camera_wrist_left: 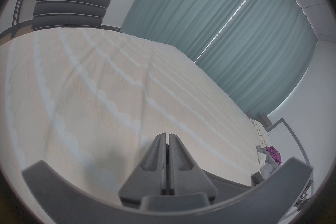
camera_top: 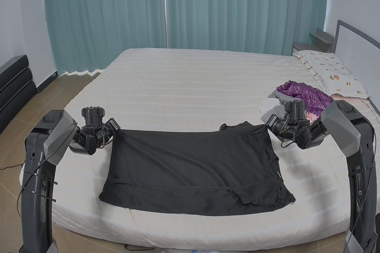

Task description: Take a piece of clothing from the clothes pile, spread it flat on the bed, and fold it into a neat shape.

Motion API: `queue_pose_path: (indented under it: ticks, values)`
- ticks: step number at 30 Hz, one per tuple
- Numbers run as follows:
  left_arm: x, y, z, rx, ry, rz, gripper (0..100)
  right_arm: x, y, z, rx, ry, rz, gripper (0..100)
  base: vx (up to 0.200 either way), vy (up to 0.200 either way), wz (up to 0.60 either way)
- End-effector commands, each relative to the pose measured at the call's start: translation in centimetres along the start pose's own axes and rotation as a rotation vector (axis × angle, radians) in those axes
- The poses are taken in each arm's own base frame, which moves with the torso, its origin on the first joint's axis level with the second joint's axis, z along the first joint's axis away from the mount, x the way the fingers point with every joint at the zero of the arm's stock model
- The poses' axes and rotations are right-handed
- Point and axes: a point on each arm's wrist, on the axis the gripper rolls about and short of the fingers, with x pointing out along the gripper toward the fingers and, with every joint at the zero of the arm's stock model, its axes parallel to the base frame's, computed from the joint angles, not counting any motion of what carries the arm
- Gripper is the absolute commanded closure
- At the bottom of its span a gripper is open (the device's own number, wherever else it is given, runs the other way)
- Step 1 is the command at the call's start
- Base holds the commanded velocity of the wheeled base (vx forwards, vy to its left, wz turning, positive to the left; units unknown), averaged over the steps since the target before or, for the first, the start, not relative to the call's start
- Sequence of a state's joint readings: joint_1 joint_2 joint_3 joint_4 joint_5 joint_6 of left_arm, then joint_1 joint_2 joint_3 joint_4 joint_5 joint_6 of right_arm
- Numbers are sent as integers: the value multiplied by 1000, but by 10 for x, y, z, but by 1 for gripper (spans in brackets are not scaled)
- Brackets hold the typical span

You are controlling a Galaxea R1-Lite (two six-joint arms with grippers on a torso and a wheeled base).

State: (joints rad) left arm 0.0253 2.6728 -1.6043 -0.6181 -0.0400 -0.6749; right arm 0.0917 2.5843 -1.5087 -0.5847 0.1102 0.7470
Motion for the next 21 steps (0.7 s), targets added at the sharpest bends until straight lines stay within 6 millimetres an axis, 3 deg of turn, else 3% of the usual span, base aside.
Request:
queue_pose_path:
  ticks: [1, 10, 21]
  values:
    - [-9, -6, 8, -6, -17, -15, 100, -24, 5, 16, 8, -10, 43, 100, 0, 0, 0]
    - [-12, -10, 7, -13, -14, -25, 100, -28, -3, 25, 51, -63, 64, 100, 0, 0, 0]
    - [-13, -9, 6, -12, -9, -22, 100, -25, -3, 17, 47, -36, 56, 100, 0, 0, 0]
